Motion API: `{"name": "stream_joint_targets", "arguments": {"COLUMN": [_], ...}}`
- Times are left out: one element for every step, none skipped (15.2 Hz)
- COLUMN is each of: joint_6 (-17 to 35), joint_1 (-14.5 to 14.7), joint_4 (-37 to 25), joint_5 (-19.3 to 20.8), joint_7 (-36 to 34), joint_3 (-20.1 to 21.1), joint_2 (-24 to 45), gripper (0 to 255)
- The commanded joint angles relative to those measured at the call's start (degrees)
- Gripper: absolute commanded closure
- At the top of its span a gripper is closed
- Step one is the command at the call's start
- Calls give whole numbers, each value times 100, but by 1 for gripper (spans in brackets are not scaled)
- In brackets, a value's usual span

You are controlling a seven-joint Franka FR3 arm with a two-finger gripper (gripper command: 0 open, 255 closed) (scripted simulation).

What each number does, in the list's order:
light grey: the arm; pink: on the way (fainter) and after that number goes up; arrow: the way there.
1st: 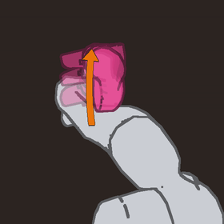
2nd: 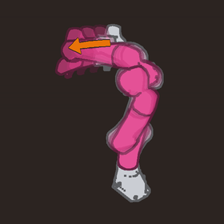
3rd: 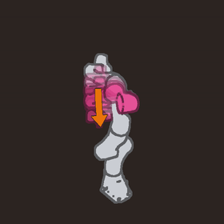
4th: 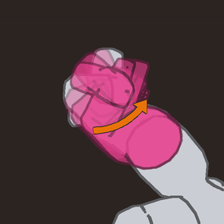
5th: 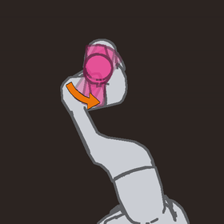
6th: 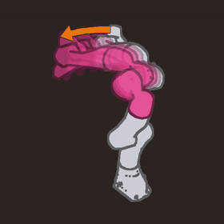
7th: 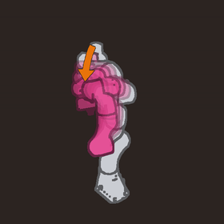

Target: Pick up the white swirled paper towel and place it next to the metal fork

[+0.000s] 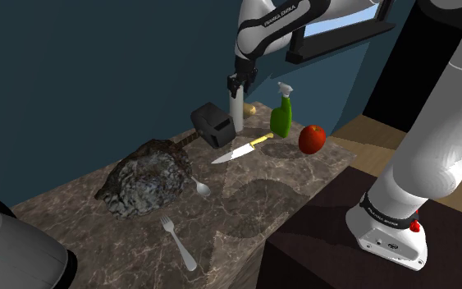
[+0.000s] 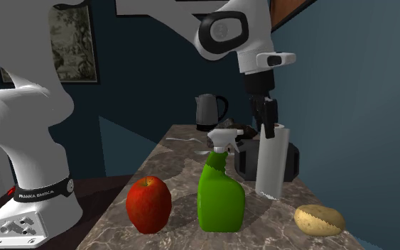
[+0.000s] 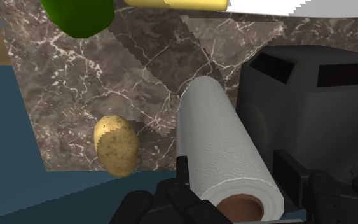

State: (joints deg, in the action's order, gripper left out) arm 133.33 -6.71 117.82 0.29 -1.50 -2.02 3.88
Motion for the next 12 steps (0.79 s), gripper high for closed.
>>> {"name": "stream_joint_targets", "arguments": {"joint_6": [-142, -216, -289, -363, -436, -510, -584, -658, -732, -807, -881, -955], "joint_1": [4, 4, 5, 5, 5, 5, 5, 6, 6, 6, 6, 6], "joint_4": [-88, -133, -179, -227, -276, -326, -377, -430, -483, -539, -595, -653], "joint_5": [4, 5, 6, 7, 8, 8, 9, 10, 10, 11, 11, 11], "joint_7": [-9, -9, -9, -9, -10, -10, -10, -10, -10, -10, -10, -10], "joint_3": [3, 3, 3, 3, 3, 3, 3, 3, 4, 4, 4, 4], "joint_2": [-54, -82, -109, -135, -160, -184, -206, -228, -248, -267, -285, -302], "gripper": [255, 255, 255, 255, 255, 255, 255, 255, 255, 255, 255, 255]}}
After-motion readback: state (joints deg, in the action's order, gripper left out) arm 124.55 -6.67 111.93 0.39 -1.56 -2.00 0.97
